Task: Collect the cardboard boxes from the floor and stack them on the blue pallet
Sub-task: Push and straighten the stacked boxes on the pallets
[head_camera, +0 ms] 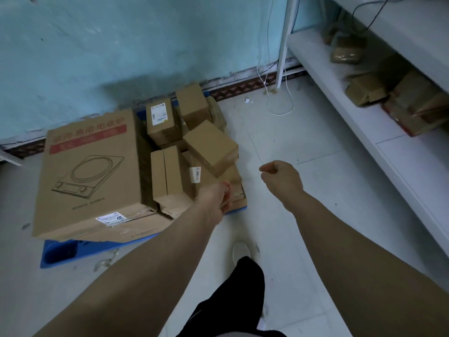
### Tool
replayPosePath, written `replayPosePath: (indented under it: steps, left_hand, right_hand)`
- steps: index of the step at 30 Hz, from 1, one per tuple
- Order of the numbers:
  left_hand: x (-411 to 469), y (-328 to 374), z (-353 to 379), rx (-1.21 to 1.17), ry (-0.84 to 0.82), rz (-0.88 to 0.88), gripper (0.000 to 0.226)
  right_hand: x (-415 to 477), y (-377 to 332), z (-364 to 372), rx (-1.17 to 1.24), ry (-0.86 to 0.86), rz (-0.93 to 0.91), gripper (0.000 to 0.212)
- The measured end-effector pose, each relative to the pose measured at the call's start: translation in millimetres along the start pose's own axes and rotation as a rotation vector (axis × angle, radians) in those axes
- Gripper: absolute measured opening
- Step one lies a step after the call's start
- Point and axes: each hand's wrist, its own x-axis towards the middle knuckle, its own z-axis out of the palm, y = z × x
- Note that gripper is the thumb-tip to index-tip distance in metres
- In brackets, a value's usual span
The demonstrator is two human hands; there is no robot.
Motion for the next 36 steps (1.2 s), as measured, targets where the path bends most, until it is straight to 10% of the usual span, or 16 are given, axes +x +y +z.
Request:
replayPosePath:
  steps: [23,36]
  left_hand:
    - [126,196,187,-0.456,0.355,-0.049,0.016]
    - [227,271,216,-0.797,0.48,-0.159,0.017]
  right_hand:
    - [372,-161,-101,-0.382,-0.437,-0.358,0.018]
    - [510,-246,-9,-0.748,-0.791,-0.559,0.025]
